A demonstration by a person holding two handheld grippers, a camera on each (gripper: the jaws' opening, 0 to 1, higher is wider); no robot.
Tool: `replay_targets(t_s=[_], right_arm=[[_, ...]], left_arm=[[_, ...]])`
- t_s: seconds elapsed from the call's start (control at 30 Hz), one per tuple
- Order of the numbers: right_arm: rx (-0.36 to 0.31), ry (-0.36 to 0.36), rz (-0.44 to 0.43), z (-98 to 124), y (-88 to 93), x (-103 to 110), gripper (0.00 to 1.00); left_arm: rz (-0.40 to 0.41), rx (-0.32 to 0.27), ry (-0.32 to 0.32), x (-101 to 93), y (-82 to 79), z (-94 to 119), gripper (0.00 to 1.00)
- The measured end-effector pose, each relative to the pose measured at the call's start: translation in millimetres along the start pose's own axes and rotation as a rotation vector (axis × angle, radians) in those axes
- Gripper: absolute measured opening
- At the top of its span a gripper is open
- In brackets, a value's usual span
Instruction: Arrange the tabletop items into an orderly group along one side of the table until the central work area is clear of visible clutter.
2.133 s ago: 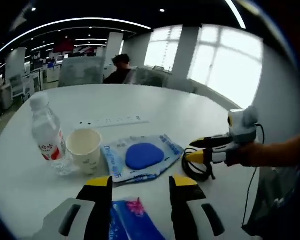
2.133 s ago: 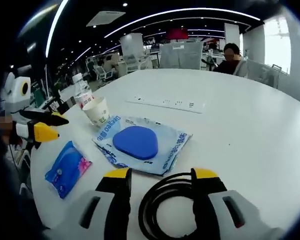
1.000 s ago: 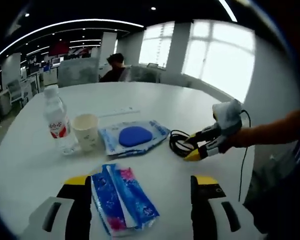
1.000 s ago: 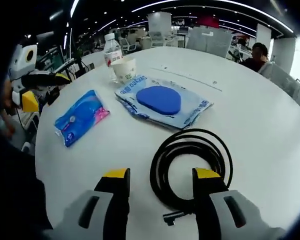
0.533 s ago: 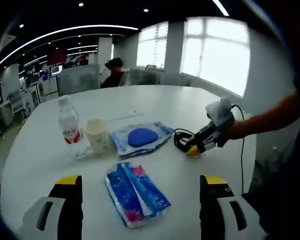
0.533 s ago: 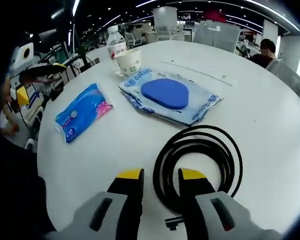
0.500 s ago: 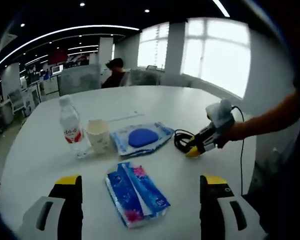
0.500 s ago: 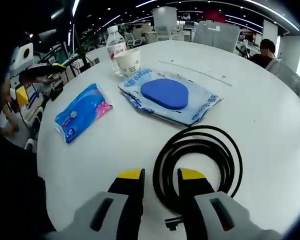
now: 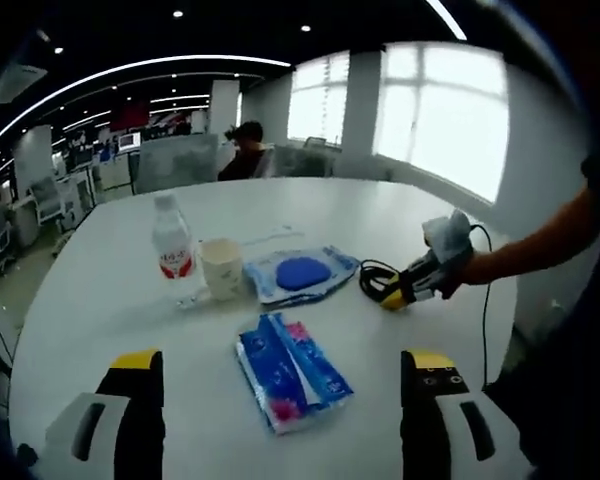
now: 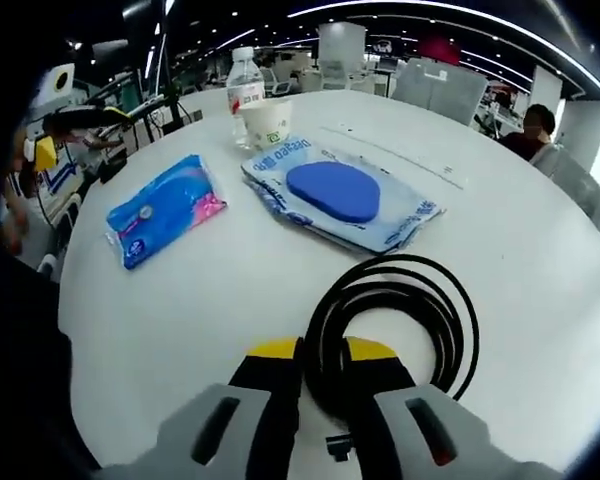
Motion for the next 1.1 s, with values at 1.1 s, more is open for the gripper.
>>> replay_targets(t_s=[1.1], right_arm=[[-0.026, 0.037, 0.024, 9, -5.2, 1, 0.03]], left_arm=[[0.057, -0.06, 0.021, 15.2, 15.5, 35, 0.93]])
Point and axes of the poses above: the point that each gripper's makers call its tool centre point, and the gripper's own axes: z roughly backward along the fingers, x roughly to its left, y roughly out of its underside, the point moved 7 cm from there along z, roughly backward along the fingers, and after that the axes turned 5 degrees about z, right-handed, at the moved point
